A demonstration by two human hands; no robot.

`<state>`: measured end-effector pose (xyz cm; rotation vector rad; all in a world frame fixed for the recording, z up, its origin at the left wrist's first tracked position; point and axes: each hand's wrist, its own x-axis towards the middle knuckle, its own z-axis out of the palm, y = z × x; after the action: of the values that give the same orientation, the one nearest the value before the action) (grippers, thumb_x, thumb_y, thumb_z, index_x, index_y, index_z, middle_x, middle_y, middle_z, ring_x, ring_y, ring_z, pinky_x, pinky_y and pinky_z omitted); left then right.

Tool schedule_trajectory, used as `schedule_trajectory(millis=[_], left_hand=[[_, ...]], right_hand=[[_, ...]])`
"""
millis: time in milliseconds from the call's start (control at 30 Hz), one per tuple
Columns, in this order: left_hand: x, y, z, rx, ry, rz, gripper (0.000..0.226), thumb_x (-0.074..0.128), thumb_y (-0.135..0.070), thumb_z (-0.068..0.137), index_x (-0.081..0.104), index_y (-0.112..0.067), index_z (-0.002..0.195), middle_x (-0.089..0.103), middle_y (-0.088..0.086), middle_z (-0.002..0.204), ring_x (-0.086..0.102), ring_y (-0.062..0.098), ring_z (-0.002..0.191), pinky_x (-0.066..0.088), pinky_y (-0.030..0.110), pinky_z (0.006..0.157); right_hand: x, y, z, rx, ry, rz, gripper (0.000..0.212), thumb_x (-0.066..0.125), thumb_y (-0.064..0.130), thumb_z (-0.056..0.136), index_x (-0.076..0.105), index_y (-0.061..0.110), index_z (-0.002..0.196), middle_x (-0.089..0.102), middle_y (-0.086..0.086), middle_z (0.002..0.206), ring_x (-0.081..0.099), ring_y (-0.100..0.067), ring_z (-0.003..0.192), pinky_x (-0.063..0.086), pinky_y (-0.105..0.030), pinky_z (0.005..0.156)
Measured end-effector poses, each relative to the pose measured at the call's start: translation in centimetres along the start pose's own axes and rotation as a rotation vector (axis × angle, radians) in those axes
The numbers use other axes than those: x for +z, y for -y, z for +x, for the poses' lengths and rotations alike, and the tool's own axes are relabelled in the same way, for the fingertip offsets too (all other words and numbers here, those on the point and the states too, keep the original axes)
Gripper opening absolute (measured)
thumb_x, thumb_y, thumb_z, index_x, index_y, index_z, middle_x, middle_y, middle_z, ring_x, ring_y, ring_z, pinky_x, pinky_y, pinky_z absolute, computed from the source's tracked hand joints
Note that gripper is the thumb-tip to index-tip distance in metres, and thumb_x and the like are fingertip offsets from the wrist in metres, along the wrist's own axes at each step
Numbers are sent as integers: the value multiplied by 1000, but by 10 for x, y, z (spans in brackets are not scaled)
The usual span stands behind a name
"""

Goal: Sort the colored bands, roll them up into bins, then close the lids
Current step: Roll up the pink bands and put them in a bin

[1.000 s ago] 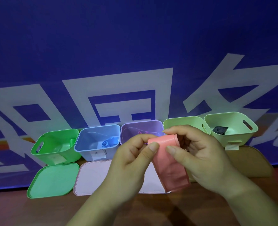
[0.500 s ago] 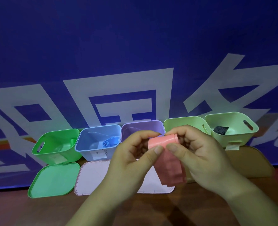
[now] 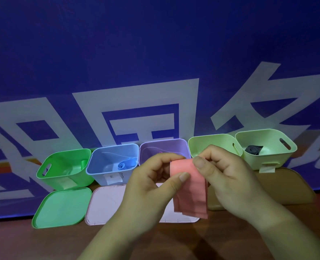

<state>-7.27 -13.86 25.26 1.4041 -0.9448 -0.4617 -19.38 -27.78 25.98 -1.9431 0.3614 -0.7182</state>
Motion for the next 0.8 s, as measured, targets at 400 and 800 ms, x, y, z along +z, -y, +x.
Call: schedule_trajectory(millis=[400,800], left_hand=[[-2,-6,0,-73,-14,-58,26,70,-38,81,74,-23,102,75,7,91,69,21,84,55,27,74],[-2,-12,0,-43,-18,50,16,68,-36,85,74,-25,94,72,1,84,66,18,78,52,19,69]], right_hand=[[1,-6,-4,-74,74,134,28,67,46,82,62,41,110,67,6,99,65,-22,90,56,-43,79],[5,-10,-4,-63,58,167,30,65,53,85,64,38,111,70,2,102,66,-25,95,54,-52,83]])
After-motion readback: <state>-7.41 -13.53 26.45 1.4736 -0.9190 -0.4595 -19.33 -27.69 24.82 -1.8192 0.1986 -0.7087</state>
